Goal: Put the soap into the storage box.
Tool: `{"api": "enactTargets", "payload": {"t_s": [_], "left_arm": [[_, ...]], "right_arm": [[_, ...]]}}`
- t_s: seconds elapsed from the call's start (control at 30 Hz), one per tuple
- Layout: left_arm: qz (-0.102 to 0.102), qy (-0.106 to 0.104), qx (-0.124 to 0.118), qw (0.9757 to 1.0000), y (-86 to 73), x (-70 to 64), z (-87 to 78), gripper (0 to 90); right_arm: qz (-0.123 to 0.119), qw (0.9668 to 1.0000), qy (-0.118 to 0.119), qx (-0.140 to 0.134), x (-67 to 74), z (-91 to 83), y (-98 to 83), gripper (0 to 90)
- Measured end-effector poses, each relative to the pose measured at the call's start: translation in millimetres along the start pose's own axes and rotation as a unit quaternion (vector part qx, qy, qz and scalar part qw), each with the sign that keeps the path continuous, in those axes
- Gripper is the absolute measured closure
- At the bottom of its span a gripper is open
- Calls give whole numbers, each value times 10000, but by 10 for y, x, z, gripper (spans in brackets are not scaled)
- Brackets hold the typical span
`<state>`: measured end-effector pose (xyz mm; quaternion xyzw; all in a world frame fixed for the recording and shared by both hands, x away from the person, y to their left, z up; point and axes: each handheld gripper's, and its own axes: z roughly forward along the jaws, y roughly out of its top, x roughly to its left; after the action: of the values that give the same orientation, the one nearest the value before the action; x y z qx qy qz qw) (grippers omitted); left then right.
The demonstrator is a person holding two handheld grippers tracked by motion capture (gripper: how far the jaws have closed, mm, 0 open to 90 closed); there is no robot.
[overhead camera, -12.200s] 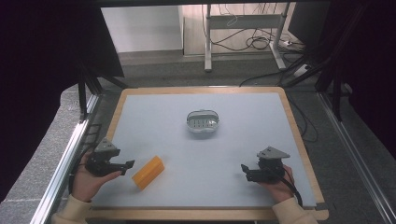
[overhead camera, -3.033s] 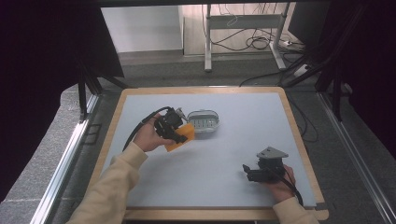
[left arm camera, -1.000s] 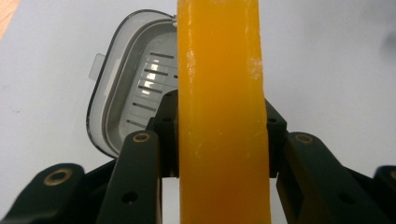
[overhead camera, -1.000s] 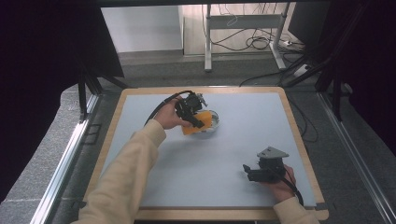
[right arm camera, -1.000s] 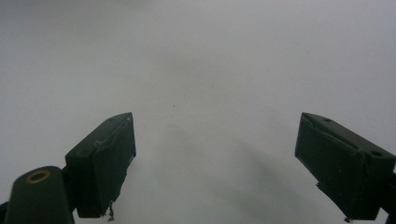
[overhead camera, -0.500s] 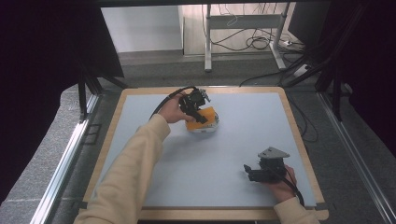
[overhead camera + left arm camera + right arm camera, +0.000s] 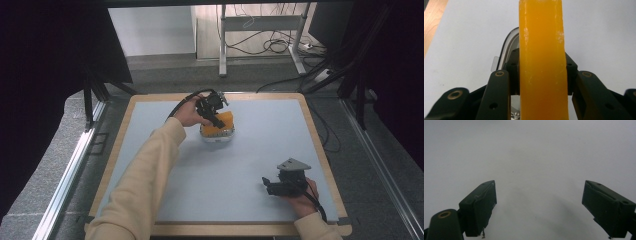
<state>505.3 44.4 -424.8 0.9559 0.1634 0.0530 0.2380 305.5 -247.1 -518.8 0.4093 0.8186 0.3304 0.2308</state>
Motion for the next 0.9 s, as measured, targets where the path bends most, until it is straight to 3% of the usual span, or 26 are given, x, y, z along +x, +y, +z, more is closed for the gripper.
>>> {"api": "enactTargets", "payload": {"t_s": [0.53,0.9], "left_arm": [[87,-84,174,9998,-23,104,223,615],[73,-60,97,9999,-56,144,272,585]], "right_arm": [[34,10000,-37,-7,-22,-8,-11,129],[29,10000,-36,-4,-22,-9,-13,129]]}}
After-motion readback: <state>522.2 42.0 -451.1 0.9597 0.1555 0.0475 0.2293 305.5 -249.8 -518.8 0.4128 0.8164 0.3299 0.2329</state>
